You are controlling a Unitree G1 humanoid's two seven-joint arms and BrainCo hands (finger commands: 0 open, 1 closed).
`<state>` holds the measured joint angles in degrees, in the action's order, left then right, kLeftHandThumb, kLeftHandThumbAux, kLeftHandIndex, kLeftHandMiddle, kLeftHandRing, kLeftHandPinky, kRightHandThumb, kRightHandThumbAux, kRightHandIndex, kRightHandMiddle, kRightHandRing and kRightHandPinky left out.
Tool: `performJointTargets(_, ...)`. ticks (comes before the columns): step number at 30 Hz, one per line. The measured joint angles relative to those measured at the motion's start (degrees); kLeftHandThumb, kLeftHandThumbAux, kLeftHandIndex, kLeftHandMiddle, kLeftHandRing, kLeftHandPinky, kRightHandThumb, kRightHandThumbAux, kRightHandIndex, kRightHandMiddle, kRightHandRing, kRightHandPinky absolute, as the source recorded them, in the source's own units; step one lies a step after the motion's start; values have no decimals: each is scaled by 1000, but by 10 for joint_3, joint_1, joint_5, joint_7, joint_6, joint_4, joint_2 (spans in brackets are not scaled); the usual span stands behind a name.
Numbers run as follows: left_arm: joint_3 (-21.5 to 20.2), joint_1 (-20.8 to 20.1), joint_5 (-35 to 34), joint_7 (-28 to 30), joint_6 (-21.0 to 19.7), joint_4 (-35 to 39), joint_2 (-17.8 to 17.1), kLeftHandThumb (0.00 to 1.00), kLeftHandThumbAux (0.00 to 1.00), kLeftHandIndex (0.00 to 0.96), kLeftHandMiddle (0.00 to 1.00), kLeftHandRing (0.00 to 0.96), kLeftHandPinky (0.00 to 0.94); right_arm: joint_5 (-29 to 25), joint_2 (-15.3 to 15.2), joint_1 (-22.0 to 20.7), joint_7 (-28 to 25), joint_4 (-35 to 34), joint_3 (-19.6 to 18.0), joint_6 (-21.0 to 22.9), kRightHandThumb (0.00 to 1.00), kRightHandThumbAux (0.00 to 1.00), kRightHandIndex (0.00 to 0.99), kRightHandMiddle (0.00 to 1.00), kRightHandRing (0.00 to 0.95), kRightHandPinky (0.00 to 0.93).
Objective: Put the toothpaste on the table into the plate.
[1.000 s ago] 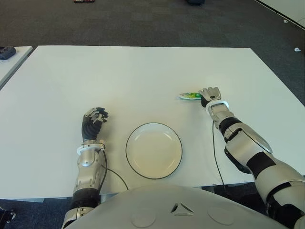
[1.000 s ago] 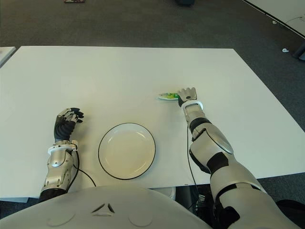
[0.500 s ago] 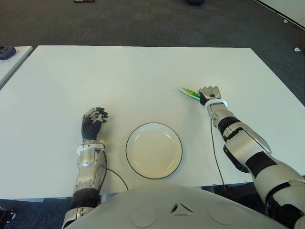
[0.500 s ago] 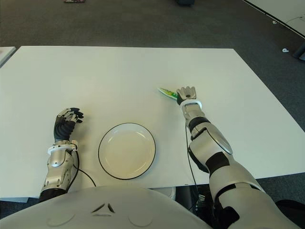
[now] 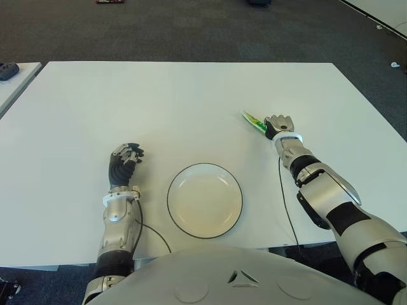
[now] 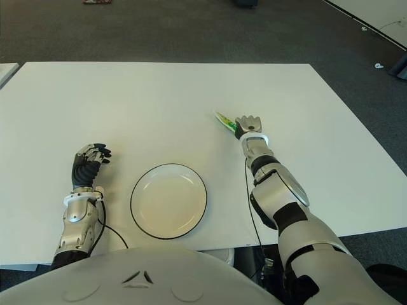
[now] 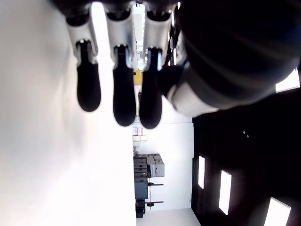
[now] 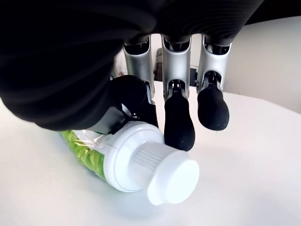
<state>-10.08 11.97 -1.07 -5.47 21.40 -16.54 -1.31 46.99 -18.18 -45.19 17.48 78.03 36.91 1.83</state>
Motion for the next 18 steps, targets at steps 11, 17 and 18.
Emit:
performJointTargets(11, 0, -1, 2, -5, 0, 0, 0, 705, 717, 428, 530, 536, 518, -40, 8, 1, 12, 0, -40, -13, 837, 684, 411, 552, 745, 765)
performJointTargets(17, 0, -1, 2, -7, 0, 0, 2, 704, 717, 428, 525, 528, 509, -86, 22, 4, 28, -3, -87, -38, 838, 684, 414, 562, 779, 803)
performJointTargets(18, 0, -1, 2, -8, -1, 0, 2, 704, 717, 428, 526, 528, 509, -96, 26, 4, 32, -4, -96, -43, 838, 684, 414, 564, 783, 806)
